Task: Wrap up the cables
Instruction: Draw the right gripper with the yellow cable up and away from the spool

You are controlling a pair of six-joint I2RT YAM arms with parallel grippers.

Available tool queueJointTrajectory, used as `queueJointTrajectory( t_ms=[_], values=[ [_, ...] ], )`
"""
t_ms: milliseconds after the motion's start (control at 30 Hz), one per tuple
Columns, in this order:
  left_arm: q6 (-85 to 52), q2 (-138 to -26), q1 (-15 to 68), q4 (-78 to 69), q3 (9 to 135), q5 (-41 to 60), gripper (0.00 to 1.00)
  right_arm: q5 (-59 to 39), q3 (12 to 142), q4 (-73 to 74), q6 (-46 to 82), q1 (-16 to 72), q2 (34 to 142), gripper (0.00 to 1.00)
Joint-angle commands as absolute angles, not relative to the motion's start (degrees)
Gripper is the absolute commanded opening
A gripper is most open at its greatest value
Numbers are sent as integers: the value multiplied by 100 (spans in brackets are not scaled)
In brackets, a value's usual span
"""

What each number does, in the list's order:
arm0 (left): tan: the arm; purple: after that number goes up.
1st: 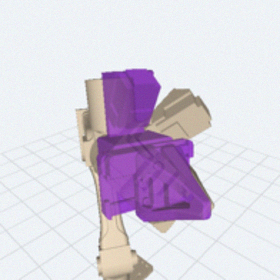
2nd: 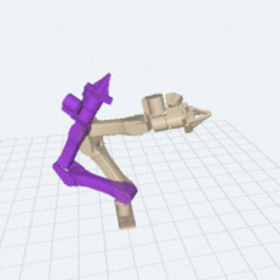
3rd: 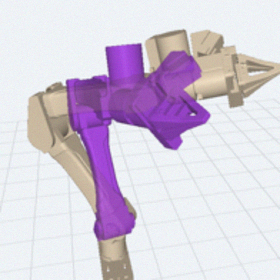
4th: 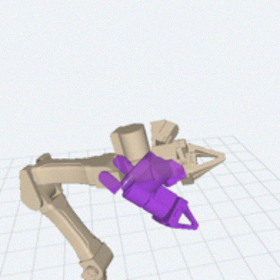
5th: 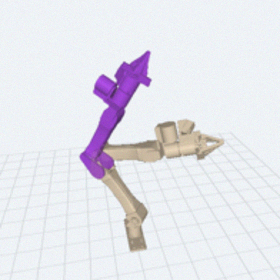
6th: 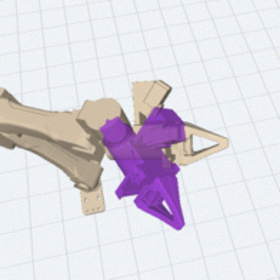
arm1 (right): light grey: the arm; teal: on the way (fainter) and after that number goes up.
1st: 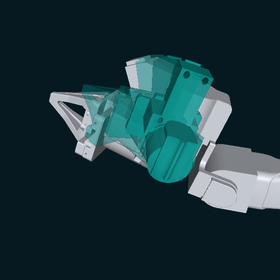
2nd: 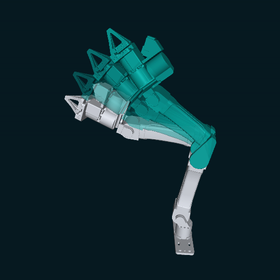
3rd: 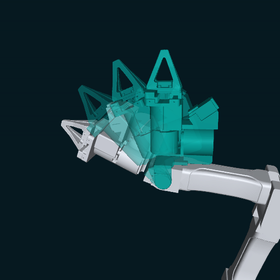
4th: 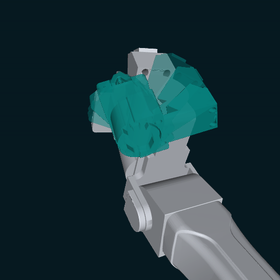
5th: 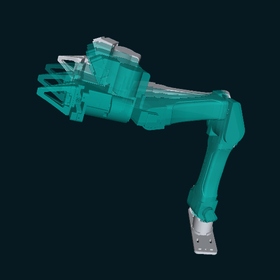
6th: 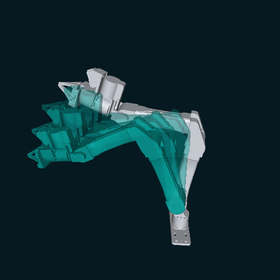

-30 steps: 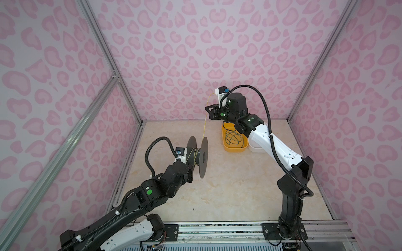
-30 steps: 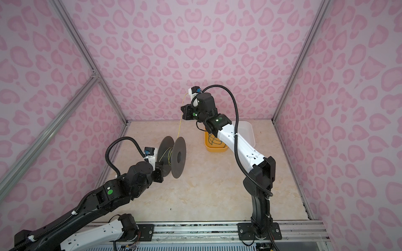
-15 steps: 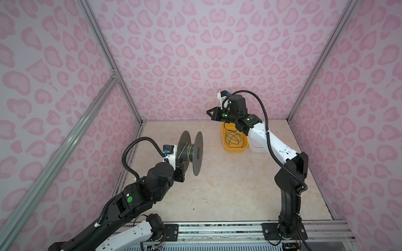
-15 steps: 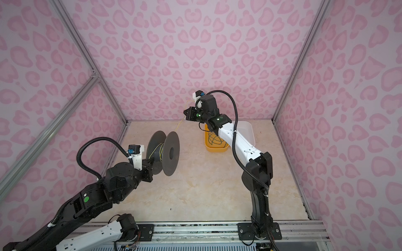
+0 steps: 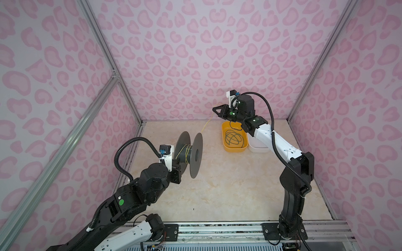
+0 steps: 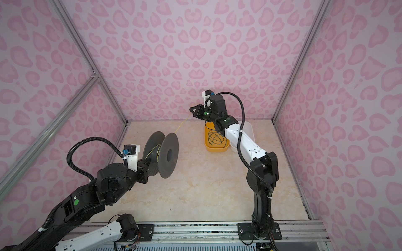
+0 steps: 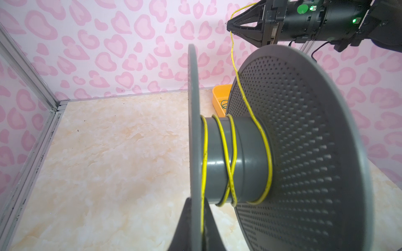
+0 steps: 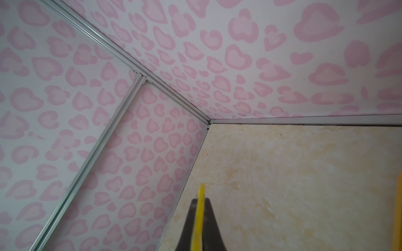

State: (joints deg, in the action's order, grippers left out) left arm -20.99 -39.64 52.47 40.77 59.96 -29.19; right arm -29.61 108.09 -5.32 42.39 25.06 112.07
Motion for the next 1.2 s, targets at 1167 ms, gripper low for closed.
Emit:
queueJointTrajectory(
  t_ms=[1167],
  values=[
    [-2197,-4157,5265,4247,5869,-2303,4,-2237,10236,1009,5229,1424,11048,0]
  ],
)
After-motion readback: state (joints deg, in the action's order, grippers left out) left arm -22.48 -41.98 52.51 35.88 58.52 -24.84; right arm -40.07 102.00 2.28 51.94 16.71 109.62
